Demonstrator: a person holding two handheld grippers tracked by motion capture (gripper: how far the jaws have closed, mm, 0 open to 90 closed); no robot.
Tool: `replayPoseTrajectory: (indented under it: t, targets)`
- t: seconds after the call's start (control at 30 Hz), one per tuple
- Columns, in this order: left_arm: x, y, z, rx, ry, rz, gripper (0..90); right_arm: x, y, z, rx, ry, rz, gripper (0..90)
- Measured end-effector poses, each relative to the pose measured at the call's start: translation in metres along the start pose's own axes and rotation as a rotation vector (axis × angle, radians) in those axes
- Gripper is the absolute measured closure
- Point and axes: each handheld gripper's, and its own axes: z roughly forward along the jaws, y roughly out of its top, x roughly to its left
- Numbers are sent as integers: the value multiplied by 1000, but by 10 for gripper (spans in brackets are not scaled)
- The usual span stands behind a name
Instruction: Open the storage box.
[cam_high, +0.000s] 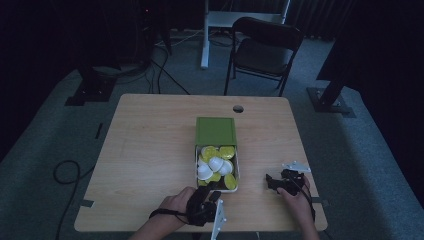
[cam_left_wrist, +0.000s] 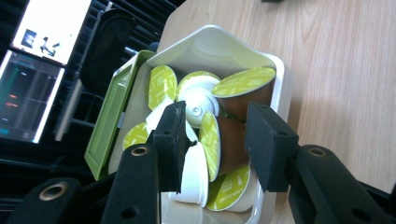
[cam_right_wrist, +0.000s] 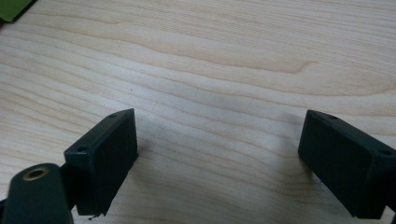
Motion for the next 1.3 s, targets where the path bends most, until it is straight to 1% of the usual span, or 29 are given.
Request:
replayPoseTrajectory:
  t: [0.03,0.07,0.1,0.23,0.3,0.47,0.63,0.67,0.7,0.87,0.93,0.97,1.0,1.1,1.17,1.2,1.23,1.3]
  targets:
    - [3,0,0,-4,-6,-18,560,0,0,0,0,0,0,114]
    - [6,-1,-1,-9,-13,-37,553,0,0,0,0,0,0,115]
    - [9,-1,-2,-24,-22,-69,553,0,0,0,0,0,0,115]
    - [20,-2,-4,-35,-16,-108,555,0,0,0,0,0,0,114]
    - [26,-3,-5,-38,-24,-132,566,0,0,0,0,0,0,114]
    - [39,-7,-7,-41,-27,-178,570,0,0,0,0,0,0,115]
    - [50,-15,-9,-50,-40,-242,569,0,0,0,0,0,0,114]
    - [52,-17,-9,-48,-47,-250,569,0,0,0,0,0,0,115]
    - [54,-18,-10,-48,-43,-255,569,0,0,0,0,0,0,115]
    - [63,-28,-12,-68,-54,-311,569,0,0,0,0,0,0,115]
    - [66,-31,-13,-66,-48,-325,569,0,0,0,0,0,0,115]
    - [66,-31,-13,-66,-48,-325,569,0,0,0,0,0,0,115]
    - [69,-36,-14,-64,-44,-345,569,0,0,0,0,0,0,115]
    - [73,-42,-16,-54,-33,-352,569,0,0,0,0,0,0,114]
    - [76,-47,-17,-53,-36,-371,568,0,0,0,0,0,0,114]
    - [76,-47,-17,-53,-36,-371,566,0,0,0,0,0,0,114]
    - [79,-51,-18,-50,-34,-390,552,0,0,0,0,0,0,115]
    - [83,-57,-19,-52,-33,-415,546,0,0,0,0,0,0,115]
